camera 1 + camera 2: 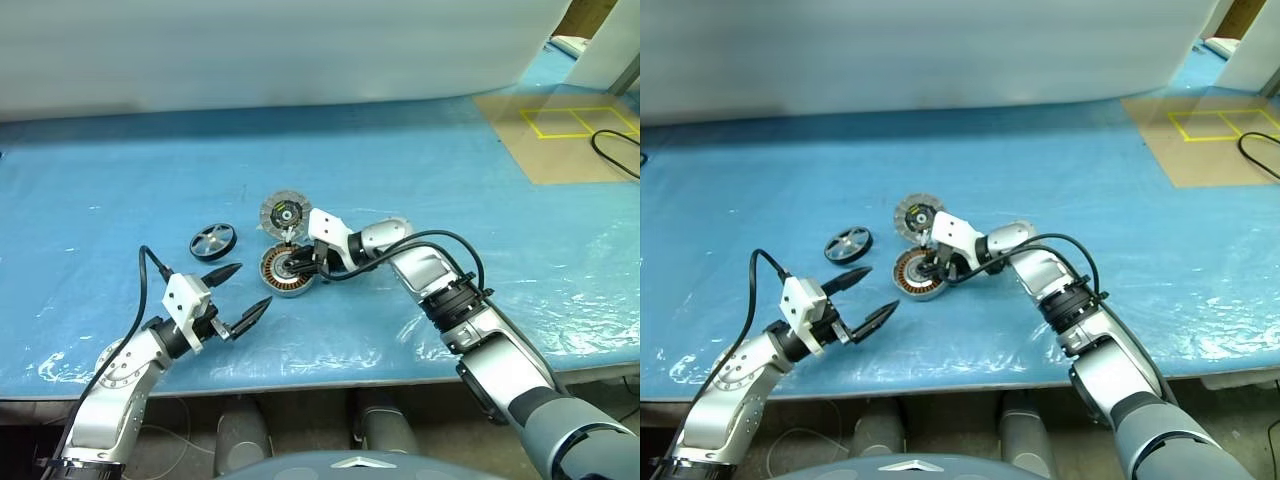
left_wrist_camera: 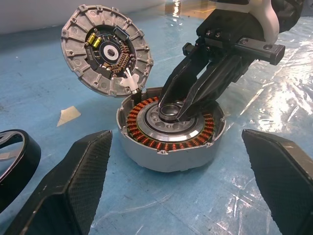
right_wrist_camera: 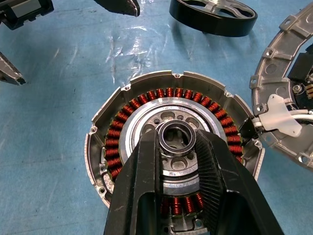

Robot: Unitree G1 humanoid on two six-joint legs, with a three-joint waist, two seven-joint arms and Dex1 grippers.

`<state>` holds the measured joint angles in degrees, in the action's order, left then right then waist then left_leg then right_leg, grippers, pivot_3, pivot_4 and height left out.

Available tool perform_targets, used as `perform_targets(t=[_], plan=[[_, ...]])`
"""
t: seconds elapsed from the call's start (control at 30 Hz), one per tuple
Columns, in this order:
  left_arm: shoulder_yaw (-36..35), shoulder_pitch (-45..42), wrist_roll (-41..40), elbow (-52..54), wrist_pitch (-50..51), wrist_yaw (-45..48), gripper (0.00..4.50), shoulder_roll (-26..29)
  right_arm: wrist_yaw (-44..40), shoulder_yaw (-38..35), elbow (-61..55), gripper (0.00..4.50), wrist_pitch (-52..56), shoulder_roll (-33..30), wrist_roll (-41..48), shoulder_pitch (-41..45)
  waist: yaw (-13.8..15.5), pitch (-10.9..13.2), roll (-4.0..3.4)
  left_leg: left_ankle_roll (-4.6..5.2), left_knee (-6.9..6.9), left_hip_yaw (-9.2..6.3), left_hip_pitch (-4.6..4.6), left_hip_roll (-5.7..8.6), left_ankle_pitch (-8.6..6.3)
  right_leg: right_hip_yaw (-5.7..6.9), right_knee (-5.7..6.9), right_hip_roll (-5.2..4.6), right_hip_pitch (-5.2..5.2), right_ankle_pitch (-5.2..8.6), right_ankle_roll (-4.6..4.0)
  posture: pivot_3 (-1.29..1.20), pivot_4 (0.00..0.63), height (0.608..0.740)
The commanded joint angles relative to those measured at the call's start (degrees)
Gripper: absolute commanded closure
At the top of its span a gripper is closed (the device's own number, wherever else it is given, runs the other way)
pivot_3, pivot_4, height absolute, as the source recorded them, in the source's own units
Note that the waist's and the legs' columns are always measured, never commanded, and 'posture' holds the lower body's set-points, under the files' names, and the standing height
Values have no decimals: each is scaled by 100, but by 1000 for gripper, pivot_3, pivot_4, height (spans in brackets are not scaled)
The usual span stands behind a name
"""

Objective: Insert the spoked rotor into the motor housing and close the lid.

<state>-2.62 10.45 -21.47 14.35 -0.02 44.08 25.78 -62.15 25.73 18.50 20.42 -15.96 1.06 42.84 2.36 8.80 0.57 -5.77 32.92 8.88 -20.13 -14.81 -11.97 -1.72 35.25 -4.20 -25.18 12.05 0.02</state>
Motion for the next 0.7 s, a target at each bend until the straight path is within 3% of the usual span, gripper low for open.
perform_targets(t=[0.03, 0.7], plan=[[-62, -5, -29, 204, -76, -19, 0, 8, 89, -57, 4, 3845, -79, 13, -52, -9, 0, 0, 0, 0, 0, 0, 0, 0, 0, 0, 0, 0, 0, 0, 0, 0, 150, 740], [-83, 1, -44, 213, -60, -35, 0, 34, 86, -25, 81, 3845, -86, 52, -58, -134, 0, 0, 0, 0, 6, 0, 6, 0, 0, -1, 13, -1, 2, 0, 0, 0, 150, 740]])
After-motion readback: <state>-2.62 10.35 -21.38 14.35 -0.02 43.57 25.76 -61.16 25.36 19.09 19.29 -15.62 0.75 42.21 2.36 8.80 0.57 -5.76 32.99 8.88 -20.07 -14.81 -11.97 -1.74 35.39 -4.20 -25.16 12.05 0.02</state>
